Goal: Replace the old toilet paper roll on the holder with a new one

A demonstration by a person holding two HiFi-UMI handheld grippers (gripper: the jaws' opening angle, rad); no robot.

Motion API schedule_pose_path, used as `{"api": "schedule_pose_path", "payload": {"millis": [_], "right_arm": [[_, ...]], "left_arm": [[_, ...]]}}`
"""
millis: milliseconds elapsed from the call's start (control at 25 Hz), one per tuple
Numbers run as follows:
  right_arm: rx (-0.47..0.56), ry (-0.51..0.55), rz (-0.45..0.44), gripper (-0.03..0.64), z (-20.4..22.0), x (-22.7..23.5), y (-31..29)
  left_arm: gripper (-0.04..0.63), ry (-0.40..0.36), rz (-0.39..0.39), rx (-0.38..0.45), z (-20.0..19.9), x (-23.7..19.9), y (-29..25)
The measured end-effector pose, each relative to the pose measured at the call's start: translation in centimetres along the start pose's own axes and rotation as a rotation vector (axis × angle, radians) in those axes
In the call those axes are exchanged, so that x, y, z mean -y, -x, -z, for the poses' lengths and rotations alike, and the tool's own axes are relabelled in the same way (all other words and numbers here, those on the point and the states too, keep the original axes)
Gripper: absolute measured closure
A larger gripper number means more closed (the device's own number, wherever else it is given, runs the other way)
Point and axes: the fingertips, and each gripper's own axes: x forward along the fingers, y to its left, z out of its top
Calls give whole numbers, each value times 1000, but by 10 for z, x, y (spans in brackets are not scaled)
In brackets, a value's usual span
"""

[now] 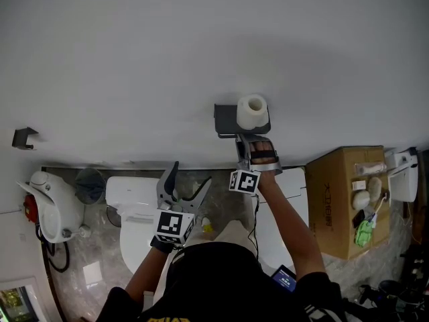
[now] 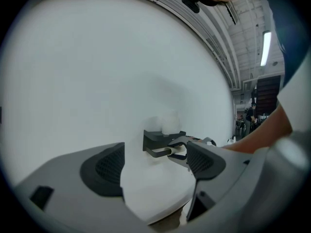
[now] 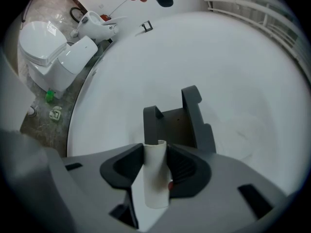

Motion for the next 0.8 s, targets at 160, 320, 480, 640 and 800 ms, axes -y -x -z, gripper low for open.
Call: {"api": "schedule_pose_path", "payload": {"millis": [160,320,480,640,800], "right_arm": [[3,1,1,465,-3,2,0],[-6,1,-5,466,0,-1,0],[-8,-1,-8,468,2,-1,-2],[-14,0,-17,468,4,-3,0],[-8,10,-20,468,3,-2,0]], "left_arm": [[189,-48,-7,-8,1,2,-1],[189,-36,-6,-12,0,1,-2],[189,-54,-24,-31,4,-4,-4],[189,-52,-33,-33,6,-8,-2],[189,-51,-43,-26,3,-10,-2]]}}
